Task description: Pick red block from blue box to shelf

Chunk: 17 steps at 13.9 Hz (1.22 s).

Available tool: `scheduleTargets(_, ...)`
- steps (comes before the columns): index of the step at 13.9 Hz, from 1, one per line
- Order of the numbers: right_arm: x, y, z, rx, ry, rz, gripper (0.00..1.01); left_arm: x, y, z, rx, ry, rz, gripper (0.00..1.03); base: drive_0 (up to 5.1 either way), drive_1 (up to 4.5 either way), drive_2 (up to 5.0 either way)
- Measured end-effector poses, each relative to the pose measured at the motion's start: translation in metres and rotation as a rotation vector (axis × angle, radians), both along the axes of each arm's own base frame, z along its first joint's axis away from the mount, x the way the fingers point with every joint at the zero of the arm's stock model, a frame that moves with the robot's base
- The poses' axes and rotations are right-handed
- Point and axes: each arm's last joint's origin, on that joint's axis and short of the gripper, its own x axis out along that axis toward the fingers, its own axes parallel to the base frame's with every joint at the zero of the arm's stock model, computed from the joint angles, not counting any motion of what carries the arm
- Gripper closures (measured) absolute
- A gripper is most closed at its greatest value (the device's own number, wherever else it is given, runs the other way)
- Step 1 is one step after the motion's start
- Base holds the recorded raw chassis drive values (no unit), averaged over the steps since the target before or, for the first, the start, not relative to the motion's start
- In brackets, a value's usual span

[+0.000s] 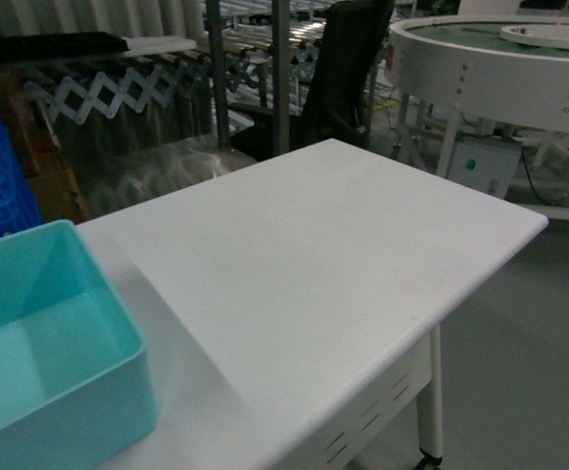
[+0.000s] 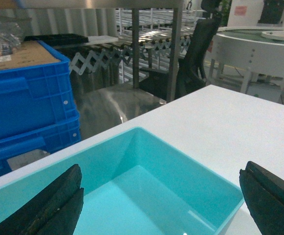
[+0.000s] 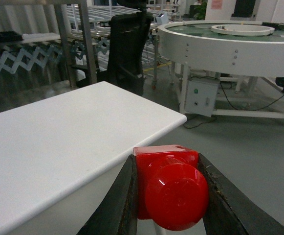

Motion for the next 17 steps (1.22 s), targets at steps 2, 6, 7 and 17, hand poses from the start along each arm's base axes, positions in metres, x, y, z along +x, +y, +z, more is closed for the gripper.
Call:
scheduleTargets(2,0.0,0.0,0.0,0.0,0.0,0.0,0.74,0.0,0.0,0.0,0.0,0.0,0.0,0.05,-1.6,-1.6,-1.6)
scheduleTargets(6,0.0,0.0,0.0,0.0,0.0,0.0,0.74,0.0,0.0,0.0,0.0,0.0,0.0,0.05,-1.6,-1.59,-1.6)
scheduleTargets(7,0.0,0.0,0.0,0.0,0.0,0.0,0.74,0.0,0.0,0.0,0.0,0.0,0.0,0.05,-1.5,-1.53,-1.5)
scheduleTargets(17,0.0,0.0,0.0,0.0,0.0,0.0,0.74,0.0,0.0,0.0,0.0,0.0,0.0,0.05,-1.6,-1.55,-1.6)
